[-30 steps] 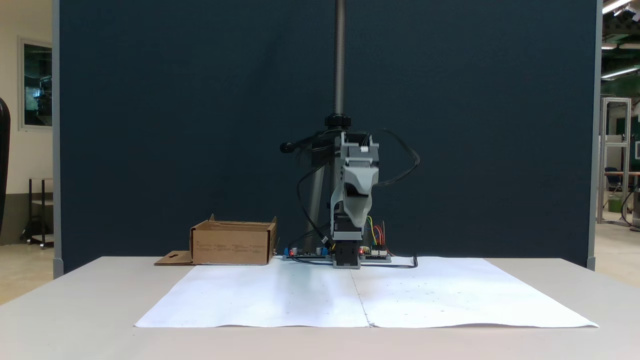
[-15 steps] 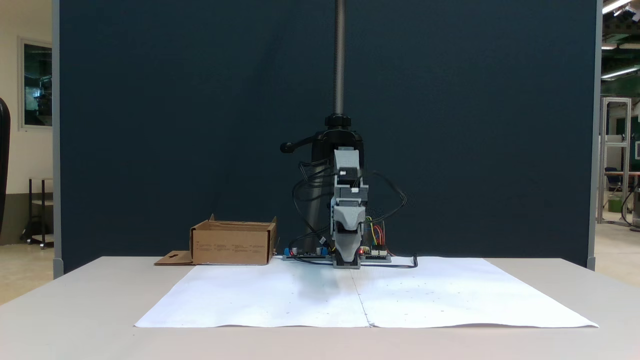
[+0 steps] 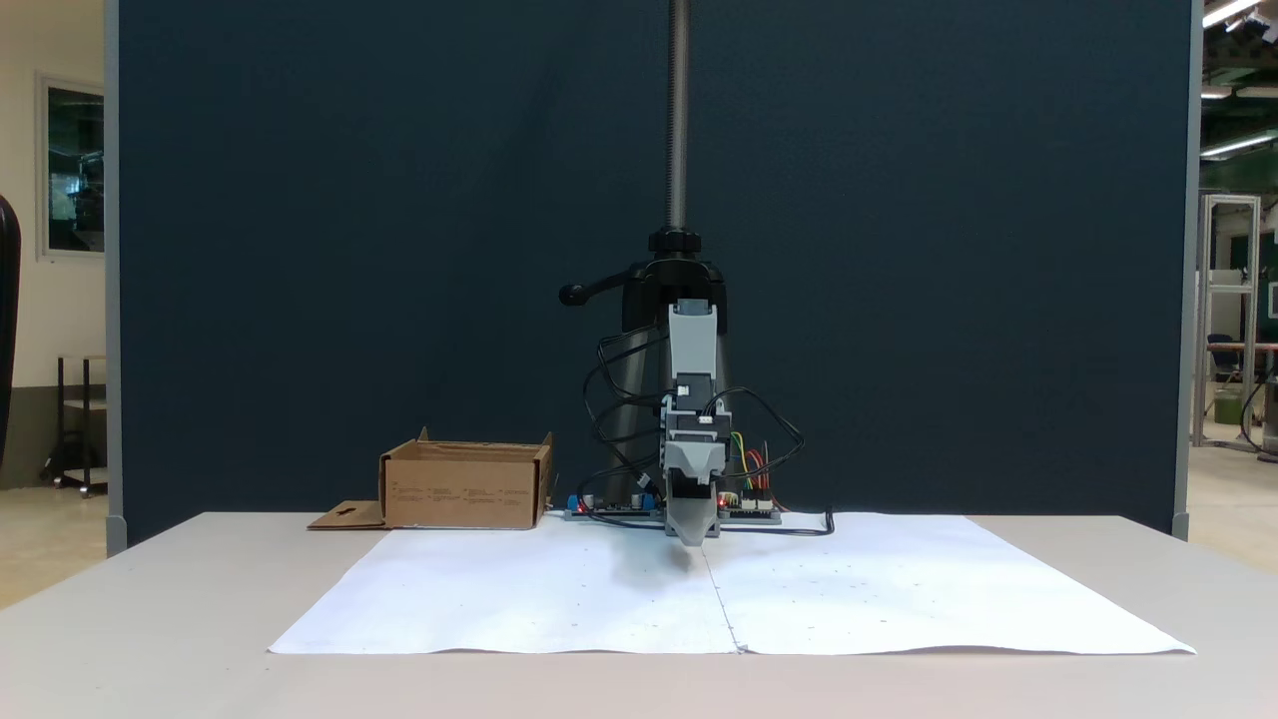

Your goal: Grasp a green dice and put it in the bin.

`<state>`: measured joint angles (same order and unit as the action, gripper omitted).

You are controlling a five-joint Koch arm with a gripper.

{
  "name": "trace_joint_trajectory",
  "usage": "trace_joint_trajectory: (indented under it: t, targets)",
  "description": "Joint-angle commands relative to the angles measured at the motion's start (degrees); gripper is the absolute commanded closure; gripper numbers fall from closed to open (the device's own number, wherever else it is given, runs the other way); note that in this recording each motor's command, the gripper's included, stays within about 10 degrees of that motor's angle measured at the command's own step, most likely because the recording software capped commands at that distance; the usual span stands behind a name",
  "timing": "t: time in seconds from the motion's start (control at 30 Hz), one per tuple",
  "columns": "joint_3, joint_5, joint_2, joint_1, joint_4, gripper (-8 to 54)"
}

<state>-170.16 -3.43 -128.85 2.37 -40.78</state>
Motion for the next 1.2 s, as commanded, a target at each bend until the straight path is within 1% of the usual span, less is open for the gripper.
trace_joint_trajectory:
  t: [0.0,0.27,0.47,0.93,1.17]
  targets:
    - [-1.41,2.46,-7.03,1.23,-9.56,1.9]
    - [-8.44,2.46,-6.94,1.23,-24.68,1.7]
    - [-9.14,2.37,-6.94,1.41,-34.96,-0.2]
    - [-9.14,2.64,-6.86,1.67,-36.39,-1.5]
    - [-9.14,2.64,-6.86,1.58,-42.71,-1.6]
